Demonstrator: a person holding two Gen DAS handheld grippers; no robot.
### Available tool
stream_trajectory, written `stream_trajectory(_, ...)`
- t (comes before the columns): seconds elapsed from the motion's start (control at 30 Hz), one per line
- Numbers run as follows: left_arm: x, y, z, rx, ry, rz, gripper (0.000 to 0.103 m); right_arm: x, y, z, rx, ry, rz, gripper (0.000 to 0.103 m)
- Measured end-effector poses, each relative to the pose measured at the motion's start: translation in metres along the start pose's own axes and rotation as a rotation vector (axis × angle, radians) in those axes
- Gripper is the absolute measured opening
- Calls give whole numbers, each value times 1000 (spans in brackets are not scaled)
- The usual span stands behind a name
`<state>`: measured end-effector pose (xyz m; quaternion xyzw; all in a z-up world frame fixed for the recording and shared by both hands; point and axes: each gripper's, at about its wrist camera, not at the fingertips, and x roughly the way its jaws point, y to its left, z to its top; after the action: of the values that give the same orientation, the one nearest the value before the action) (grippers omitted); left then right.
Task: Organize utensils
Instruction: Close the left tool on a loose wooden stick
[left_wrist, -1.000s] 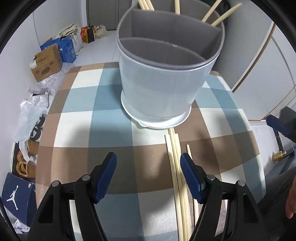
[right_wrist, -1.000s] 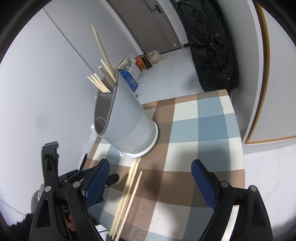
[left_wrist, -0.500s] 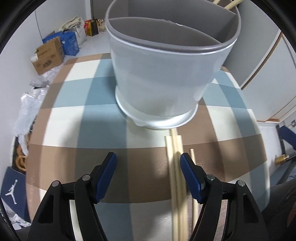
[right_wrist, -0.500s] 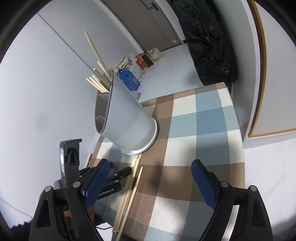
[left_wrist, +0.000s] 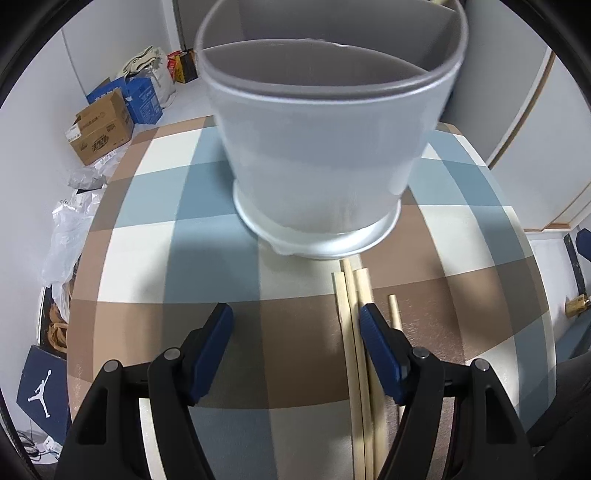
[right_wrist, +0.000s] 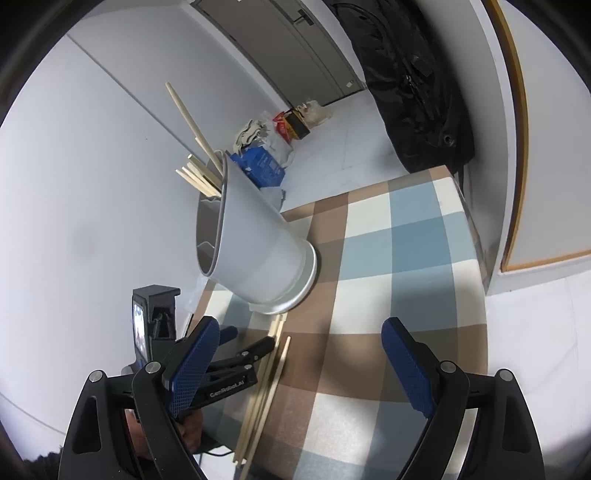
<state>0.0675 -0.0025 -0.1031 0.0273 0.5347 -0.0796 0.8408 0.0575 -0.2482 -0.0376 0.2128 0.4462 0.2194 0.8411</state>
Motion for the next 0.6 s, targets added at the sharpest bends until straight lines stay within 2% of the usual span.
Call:
stream_trajectory(0.23,1,6,-1,-5,4,-23,65,3,5,1,-10,5,8,90)
stream_trajectory(0.37,0,10,2,-20,9,-21,51,4,7,0,-18,9,7,90)
stream_trajectory(0.43,0,14,4,-30,13,-28,41,5,8,0,-26,9,1,90)
stream_trajectory(0.5,-1,12,3,-25,19,-52,24,5,7,0,-23,12,2,90)
stream_trajectory(0.6,-3,11,0,-7,23,-90,11,5,6,0,-22,10,-2,90)
